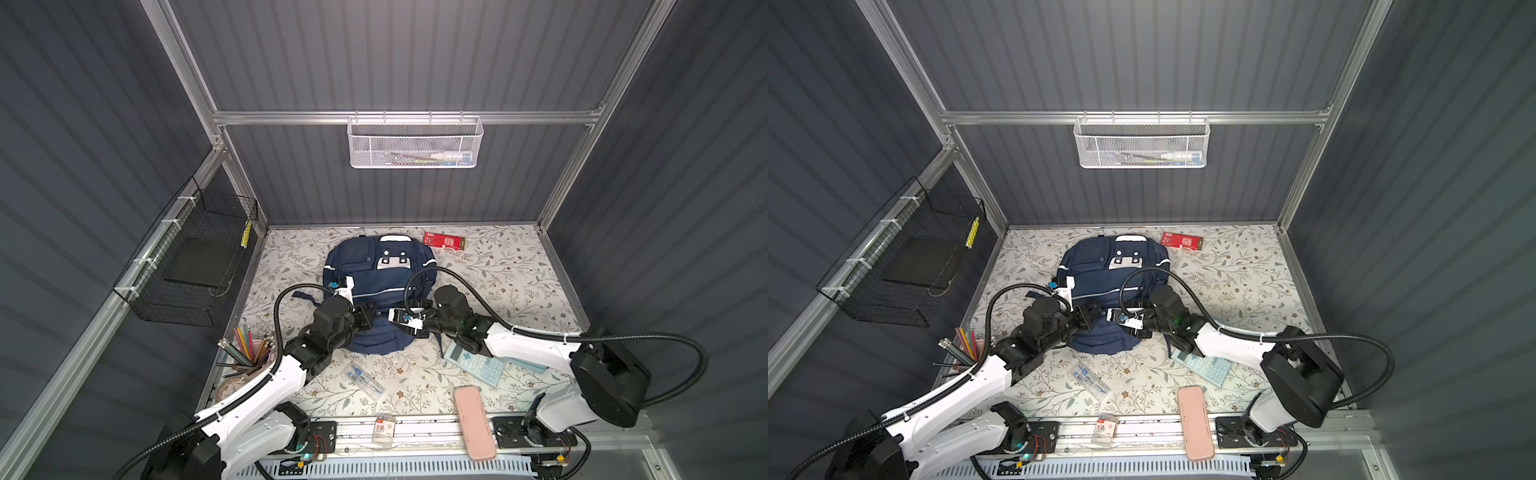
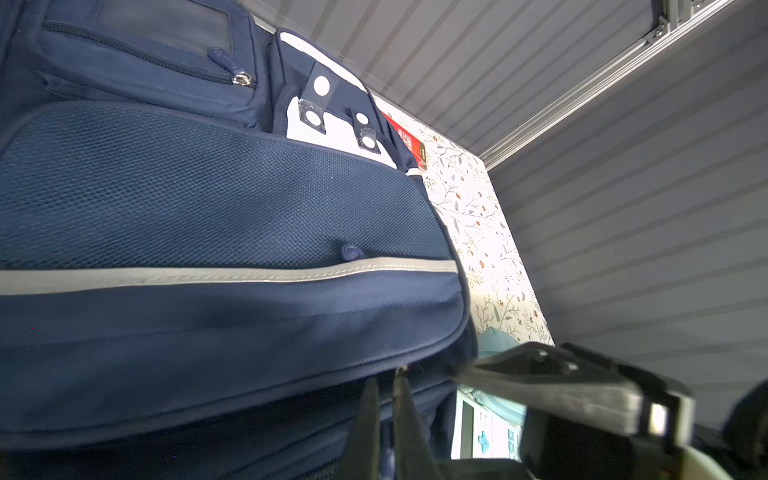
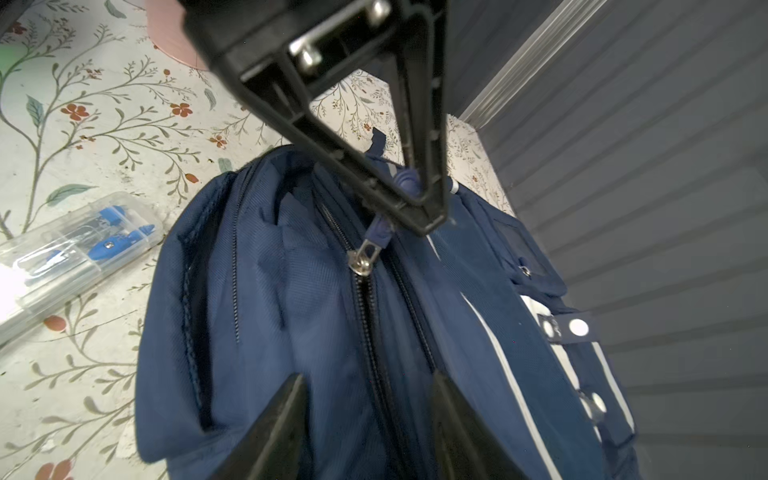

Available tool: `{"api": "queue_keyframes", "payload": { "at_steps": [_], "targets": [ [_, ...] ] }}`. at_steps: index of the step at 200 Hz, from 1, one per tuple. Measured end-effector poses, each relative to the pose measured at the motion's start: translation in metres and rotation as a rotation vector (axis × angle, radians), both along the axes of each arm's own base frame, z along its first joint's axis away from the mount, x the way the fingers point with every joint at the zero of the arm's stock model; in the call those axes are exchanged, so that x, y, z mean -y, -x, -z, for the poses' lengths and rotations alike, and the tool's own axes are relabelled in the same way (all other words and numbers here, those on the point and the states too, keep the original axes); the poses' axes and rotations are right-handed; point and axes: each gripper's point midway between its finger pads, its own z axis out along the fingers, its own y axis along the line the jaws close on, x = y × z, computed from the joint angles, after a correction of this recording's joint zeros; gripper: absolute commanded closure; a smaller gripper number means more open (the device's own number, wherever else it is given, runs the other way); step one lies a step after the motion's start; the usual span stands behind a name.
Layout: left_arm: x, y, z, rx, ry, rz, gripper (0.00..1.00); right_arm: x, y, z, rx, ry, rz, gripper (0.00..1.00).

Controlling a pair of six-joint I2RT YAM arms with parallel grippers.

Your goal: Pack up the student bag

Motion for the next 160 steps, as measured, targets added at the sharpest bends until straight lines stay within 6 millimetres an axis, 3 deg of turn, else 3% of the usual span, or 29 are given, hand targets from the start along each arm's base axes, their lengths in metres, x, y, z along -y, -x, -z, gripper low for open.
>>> {"api": "queue_keyframes", "payload": {
  "at_steps": [27,57,108,160],
  "targets": [
    [0.0,0.0,0.0,-0.007,0.006,-0.004,1.0,-0.019,-0.009,0.003,0.002,0.009,-0.004,0.62],
    [-0.002,0.0,0.003,-0.025,0.008,-0.018,1.0,-0.026,-0.014,0.012,0.018,0.036,0.002,1.0],
    [-0.024,0.001,0.019,-0.066,-0.073,-0.114,1.0,-0.008,-0.005,0.018,0.033,0.037,0.002,1.0],
    [-0.049,-0.009,0.028,-0.079,-0.135,-0.201,1.0,0.024,-0.007,0.006,0.018,-0.018,0.019,1.0]
  ]
}}
